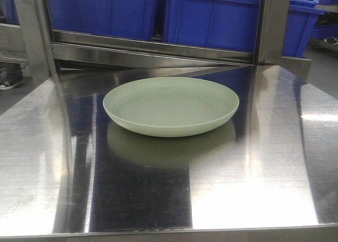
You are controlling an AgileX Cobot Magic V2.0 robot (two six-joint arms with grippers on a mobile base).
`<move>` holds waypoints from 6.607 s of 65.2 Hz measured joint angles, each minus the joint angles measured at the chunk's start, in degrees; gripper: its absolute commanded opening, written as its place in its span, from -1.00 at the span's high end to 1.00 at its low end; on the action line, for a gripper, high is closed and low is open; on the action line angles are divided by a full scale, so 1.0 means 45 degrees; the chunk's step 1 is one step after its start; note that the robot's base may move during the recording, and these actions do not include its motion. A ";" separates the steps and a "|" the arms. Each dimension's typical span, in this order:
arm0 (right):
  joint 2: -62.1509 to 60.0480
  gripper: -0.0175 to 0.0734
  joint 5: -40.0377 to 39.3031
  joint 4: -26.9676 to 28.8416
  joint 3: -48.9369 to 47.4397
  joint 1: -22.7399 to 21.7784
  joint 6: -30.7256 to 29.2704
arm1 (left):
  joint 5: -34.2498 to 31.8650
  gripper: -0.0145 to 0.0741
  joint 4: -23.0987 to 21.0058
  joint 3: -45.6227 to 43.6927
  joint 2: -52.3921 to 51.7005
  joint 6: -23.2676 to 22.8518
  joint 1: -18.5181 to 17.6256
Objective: Place green plate on second shelf with right arm
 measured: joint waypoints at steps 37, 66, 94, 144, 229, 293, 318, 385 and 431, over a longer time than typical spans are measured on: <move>0.0000 0.51 -0.1171 0.0120 -0.0664 0.0000 0.3115 | 0.0000 0.38 0.0000 0.0000 0.0000 0.0000 0.0000; 0.9145 0.49 0.5268 -0.1661 -1.0444 0.2222 0.4815 | 0.0000 0.38 0.0000 0.0000 0.0000 0.0000 0.0000; 2.2235 0.08 1.2623 -0.1502 -1.9974 0.4948 0.4106 | 0.0000 0.38 0.0000 0.0000 0.0000 0.0000 0.0000; 2.6984 -0.41 1.6524 -0.0033 -2.5414 0.4110 0.3156 | 0.0000 0.38 0.0000 0.0000 0.0000 0.0000 0.0000; 2.8414 0.50 1.6427 0.1826 -2.5515 0.3365 0.2018 | 0.0000 0.38 0.0000 0.0000 0.0000 0.0000 0.0000; 1.6218 0.50 1.5848 0.0114 -2.2257 0.3051 0.2316 | 0.0000 0.38 0.0000 0.0000 0.0000 0.0000 0.0000; 0.8144 0.50 1.3039 0.0493 -1.5020 0.3051 0.2316 | 0.0000 0.38 0.0000 0.0000 0.0000 0.0000 0.0000; 0.3481 0.50 0.2787 -0.2640 -0.5677 0.2466 0.2316 | 0.0000 0.38 0.0000 0.0000 0.0000 0.0000 0.0000; 0.2807 0.50 0.0132 -0.2784 -0.4253 0.0346 0.2438 | 0.0000 0.38 0.0000 0.0000 0.0000 0.0000 0.0000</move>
